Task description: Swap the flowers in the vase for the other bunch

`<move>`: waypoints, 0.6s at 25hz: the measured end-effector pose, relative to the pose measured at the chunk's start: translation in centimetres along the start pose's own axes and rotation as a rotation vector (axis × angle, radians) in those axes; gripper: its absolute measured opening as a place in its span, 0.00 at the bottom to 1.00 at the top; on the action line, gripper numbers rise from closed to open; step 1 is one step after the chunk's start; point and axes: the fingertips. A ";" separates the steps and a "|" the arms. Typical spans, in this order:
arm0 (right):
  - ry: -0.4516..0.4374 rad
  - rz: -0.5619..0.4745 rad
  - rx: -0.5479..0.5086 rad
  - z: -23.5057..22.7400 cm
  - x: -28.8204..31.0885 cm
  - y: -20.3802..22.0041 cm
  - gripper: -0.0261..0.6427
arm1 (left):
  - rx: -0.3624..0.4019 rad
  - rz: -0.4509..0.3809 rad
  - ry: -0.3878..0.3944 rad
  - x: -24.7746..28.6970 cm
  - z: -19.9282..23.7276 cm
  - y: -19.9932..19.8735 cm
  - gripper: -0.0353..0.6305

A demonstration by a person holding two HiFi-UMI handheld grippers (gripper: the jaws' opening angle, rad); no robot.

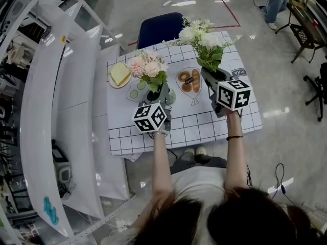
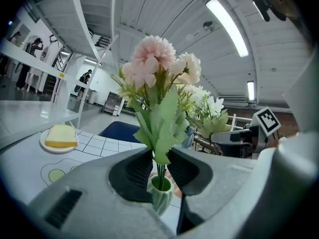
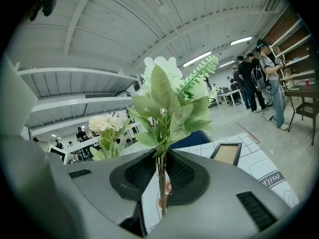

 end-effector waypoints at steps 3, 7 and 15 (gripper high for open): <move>0.000 -0.007 0.003 0.2 -0.2 -0.1 0.12 | -0.006 -0.013 0.005 -0.2 0.0 -0.6 0.19; 0.002 -0.019 0.005 0.3 -0.4 -0.2 0.12 | -0.003 -0.023 0.015 -0.3 -0.1 -1.3 0.19; 0.005 -0.035 0.009 0.8 -0.9 -0.4 0.12 | 0.008 -0.034 0.027 -0.8 -0.3 -2.6 0.19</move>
Point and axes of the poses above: the fingertips, and each gripper's own axes: x forward along the fingers, z to its left, y out of its underside, and after that the axes turned 14 degrees about x, right-handed
